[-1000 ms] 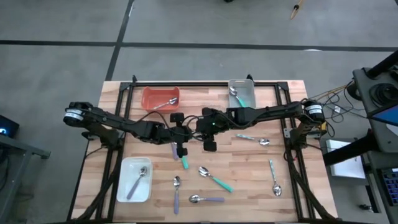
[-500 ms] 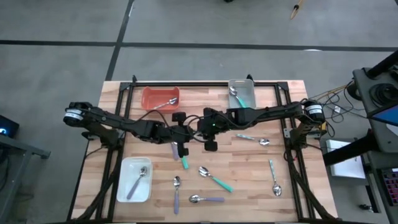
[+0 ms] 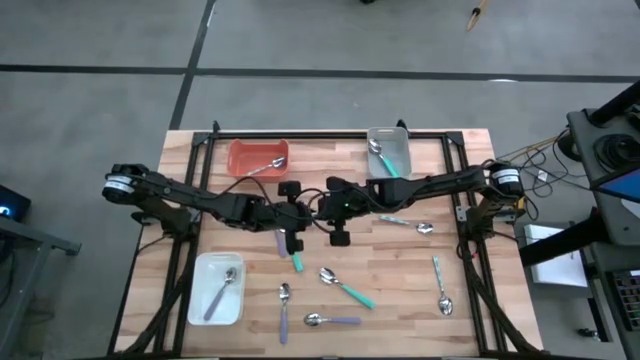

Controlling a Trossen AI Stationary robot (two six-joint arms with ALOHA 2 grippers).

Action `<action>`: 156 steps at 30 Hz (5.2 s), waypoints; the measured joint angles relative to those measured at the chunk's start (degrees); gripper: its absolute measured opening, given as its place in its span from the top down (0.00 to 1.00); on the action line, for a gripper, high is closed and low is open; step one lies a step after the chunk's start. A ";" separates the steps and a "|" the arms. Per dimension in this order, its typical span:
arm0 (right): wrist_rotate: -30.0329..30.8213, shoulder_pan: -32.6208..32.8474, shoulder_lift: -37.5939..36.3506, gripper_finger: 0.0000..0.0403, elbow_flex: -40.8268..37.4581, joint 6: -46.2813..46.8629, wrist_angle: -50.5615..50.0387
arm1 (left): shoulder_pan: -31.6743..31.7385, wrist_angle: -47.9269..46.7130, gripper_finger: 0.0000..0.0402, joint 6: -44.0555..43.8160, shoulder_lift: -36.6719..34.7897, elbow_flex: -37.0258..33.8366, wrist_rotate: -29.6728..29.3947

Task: Sort silverware by color (type)
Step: Put the bottom left blue patterned spoon into the orange bin

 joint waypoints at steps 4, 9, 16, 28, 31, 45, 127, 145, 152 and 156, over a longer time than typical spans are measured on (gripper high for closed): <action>0.04 -0.02 0.00 0.95 -3.26 1.32 4.59 | 0.00 -0.01 0.83 0.46 -0.02 0.00 0.04; 0.13 -0.35 0.00 0.95 -7.19 2.66 10.88 | 0.15 0.38 0.75 4.03 -0.69 0.00 -0.62; 1.58 -1.16 -1.10 0.95 -13.00 4.13 18.68 | 0.39 0.29 0.66 7.07 -5.27 0.02 -3.78; 8.81 -1.38 -3.63 0.95 -24.05 4.35 44.50 | 0.76 -1.70 0.64 6.13 -20.12 -4.24 -3.52; 13.77 -1.63 -3.63 0.95 -24.90 4.31 45.64 | 0.75 -0.79 0.64 6.00 -24.92 -4.68 -3.94; 24.16 -3.65 -3.58 0.95 -25.05 -2.25 63.26 | 0.94 18.80 0.64 -2.24 -33.86 -16.84 -3.98; 29.04 2.36 15.76 0.74 -4.04 -18.68 76.29 | 1.79 51.91 0.98 -7.81 -28.71 -30.01 -0.59; 30.02 2.10 9.14 0.74 -4.06 -5.64 57.25 | 3.15 42.33 0.98 -1.72 -31.21 -21.91 -3.35; 29.43 0.66 9.16 0.73 -4.17 -4.70 54.14 | 3.26 42.16 0.98 -1.68 -30.10 -18.53 -4.98; 30.11 0.39 9.18 0.73 -4.22 -4.86 50.07 | 3.37 39.41 0.98 -1.50 -30.28 -17.13 -5.05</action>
